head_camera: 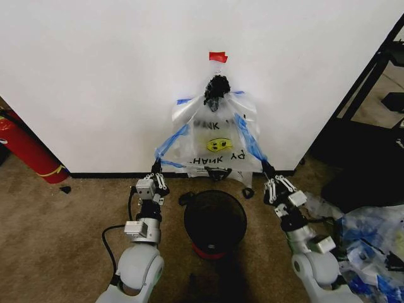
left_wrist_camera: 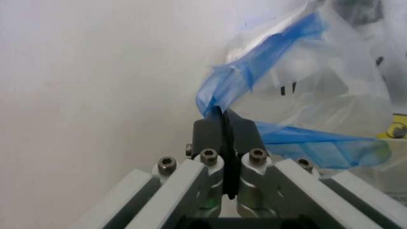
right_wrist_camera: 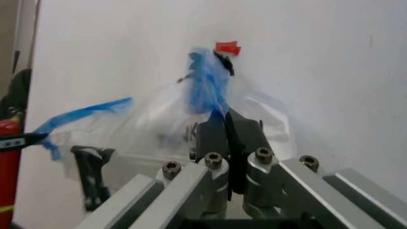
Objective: Pick up the garbage bag from the wall and place it over the trash bin.
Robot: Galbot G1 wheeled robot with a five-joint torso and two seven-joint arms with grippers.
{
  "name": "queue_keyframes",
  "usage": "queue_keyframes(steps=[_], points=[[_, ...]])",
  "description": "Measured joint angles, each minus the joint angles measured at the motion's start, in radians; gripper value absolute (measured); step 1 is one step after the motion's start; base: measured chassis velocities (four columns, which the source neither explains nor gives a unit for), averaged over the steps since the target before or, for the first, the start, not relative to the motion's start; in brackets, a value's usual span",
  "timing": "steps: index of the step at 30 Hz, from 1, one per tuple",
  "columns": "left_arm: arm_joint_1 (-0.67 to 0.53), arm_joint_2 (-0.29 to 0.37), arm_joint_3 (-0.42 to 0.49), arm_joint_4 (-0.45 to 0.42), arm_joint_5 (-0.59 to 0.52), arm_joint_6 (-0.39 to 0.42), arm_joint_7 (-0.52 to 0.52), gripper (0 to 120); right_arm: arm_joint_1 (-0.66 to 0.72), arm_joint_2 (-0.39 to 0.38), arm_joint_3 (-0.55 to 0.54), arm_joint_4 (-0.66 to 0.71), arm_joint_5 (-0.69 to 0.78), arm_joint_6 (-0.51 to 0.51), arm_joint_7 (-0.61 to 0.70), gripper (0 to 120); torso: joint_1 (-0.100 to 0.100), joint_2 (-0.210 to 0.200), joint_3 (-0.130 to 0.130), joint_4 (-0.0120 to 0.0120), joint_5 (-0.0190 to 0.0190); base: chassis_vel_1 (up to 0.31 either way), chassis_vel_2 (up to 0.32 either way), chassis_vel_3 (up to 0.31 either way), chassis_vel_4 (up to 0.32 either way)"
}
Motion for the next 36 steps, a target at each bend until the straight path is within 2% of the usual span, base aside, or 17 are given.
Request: queue_keyframes(steps=[9, 28, 33, 36], points=[[0.020, -0.028, 0.007, 0.012, 0.034, -0.019, 0.000, 0, -0.045, -0.004, -0.002, 0.016, -0.027, 0.033, -0.049, 0, 0.000, 0.000, 0.000, 0.0003, 0.0000, 0.000, 0.000, 0.000, 0.000], [0.045, -0.031, -0.034, 0.056, 0.050, -0.064, -0.002, 0, -0.104, 0.003, -0.009, -0.015, -0.018, 0.118, -0.165, 0, 0.000, 0.000, 0.000, 0.0002, 0.0000, 0.000, 0.000, 0.000, 0.000], [0.063, -0.032, -0.043, 0.039, 0.051, -0.076, -0.004, 0, -0.115, 0.003, -0.009, 0.002, 0.000, 0.142, -0.171, 0, 0.000, 0.000, 0.000, 0.0002, -0.0001, 0.000, 0.000, 0.000, 0.000], [0.096, -0.029, -0.059, -0.009, 0.052, -0.103, -0.006, 0, -0.123, 0.002, -0.012, 0.047, 0.036, 0.162, -0.151, 0, 0.000, 0.000, 0.000, 0.0002, -0.0002, 0.000, 0.000, 0.000, 0.000]])
